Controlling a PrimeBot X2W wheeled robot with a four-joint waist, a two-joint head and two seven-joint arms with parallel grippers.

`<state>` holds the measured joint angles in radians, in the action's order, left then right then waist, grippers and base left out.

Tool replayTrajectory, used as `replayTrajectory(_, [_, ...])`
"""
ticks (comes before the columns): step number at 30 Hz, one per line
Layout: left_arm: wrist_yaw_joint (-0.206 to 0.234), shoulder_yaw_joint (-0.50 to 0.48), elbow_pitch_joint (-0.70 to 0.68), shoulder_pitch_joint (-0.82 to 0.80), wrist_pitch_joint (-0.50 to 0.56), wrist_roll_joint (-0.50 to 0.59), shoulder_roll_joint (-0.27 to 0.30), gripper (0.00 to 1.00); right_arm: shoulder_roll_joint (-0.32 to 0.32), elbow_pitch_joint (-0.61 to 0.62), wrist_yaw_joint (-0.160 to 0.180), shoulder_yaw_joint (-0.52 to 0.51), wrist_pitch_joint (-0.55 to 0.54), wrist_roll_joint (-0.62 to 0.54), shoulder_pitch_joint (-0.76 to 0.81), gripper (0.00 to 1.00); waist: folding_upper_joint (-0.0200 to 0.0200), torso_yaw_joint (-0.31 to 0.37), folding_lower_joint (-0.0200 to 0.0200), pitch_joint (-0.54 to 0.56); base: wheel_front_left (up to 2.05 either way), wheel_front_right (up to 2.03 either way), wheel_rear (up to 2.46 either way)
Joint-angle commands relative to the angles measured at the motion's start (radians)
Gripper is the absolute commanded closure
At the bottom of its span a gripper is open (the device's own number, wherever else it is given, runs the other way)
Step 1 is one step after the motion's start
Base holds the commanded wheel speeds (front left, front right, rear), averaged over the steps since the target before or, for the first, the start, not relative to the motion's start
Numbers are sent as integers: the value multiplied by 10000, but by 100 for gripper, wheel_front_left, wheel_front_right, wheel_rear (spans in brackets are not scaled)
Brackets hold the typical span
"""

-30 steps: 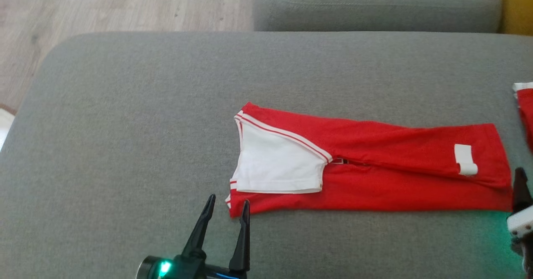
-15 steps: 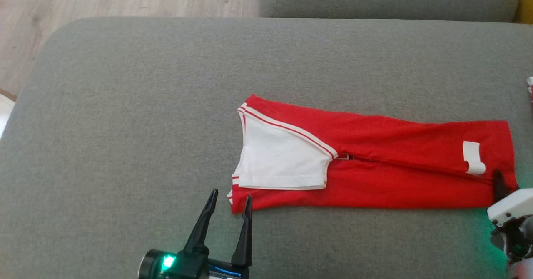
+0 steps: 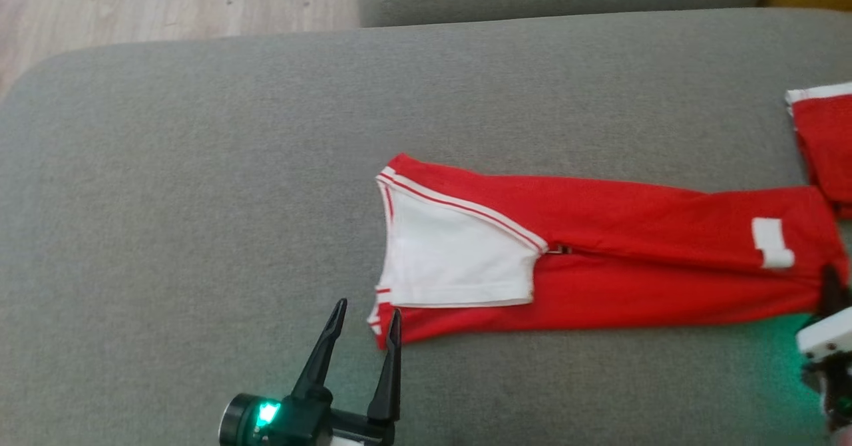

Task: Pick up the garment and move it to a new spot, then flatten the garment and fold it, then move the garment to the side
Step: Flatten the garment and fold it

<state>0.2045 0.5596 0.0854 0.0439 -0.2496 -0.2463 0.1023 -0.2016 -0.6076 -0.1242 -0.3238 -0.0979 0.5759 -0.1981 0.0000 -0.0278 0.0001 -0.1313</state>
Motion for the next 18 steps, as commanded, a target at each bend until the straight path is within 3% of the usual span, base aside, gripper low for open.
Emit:
replayTrajectory(1, [-24, -330, -249, -269, -122, 68, -122, 0, -357, 441, -65, 206, 151, 85, -197, 100, 0, 62, -1, 13, 0, 0, 0])
replayTrajectory(8, [-202, -390, -84, -180, -122, 126, -221, 0, -339, 1982, -65, 695, 202, 454, -192, 100, 0, 110, -1, 225, 0, 0, 0])
replayTrajectory(18, [-566, -370, 209, -167, -122, 210, -285, 0, 205, 5214, -65, 2652, -141, 195, 184, 100, 0, -524, -1, 579, 0, 0, 0])
